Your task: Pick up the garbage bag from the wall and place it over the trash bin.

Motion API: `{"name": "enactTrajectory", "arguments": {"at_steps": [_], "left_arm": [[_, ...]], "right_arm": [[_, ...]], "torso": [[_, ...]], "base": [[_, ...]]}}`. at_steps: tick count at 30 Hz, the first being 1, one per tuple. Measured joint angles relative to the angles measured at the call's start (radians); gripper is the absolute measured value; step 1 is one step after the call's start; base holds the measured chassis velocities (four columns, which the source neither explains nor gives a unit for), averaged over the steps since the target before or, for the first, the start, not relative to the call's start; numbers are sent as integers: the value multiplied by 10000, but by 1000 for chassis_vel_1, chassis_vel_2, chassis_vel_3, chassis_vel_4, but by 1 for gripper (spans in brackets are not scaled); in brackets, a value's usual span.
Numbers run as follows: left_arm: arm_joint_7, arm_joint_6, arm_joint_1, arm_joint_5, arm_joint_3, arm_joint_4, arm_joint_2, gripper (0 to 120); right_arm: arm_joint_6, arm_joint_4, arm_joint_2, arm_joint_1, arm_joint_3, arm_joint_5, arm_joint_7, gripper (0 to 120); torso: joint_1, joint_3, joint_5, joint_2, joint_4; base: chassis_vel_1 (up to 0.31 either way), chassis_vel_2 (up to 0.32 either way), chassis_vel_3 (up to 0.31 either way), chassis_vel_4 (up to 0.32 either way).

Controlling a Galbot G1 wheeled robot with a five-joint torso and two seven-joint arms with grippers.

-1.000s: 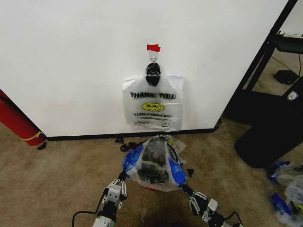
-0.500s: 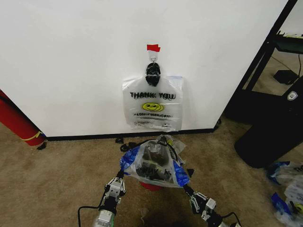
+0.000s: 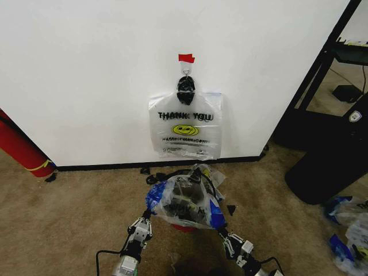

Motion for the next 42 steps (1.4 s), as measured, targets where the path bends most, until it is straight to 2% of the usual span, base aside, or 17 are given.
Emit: {"name": "enactTrajectory", "arguments": {"at_steps": [8, 15, 26, 32, 40, 42], "left_arm": [[95, -162, -312, 506, 75, 498, 4, 0], [99, -127, -908, 482, 140, 855, -27, 0], [359, 50, -941, 423, 188, 627, 144, 0], [601, 161, -736, 585, 175, 583, 215, 0], [590, 271, -527, 592, 137, 365, 319, 0], [485, 292, -442, 590, 109, 309, 403, 3]], "right_arm": [[0, -395, -165, 94, 109, -61, -216, 0], [0, -607, -145, 333, 172, 35, 328, 0], [0, -616, -92, 472, 23, 627, 490, 0], [0, -639, 10, 611, -476, 1504, 1601, 0], [0, -597, 129, 623, -566, 1525, 2165, 0], [0, -432, 112, 520, -545, 1330, 2362, 10]], "torso": [[0, 0, -1, 0, -1], [0, 1, 1, 0, 0], [0, 0, 0, 0, 0], [0, 0, 0, 0, 0], [0, 0, 0, 0, 0], [0, 0, 0, 0, 0]], "base": [[0, 0, 0, 0], [0, 0, 0, 0], [0, 0, 0, 0], [0, 0, 0, 0], [0, 0, 0, 0], [0, 0, 0, 0]]}}
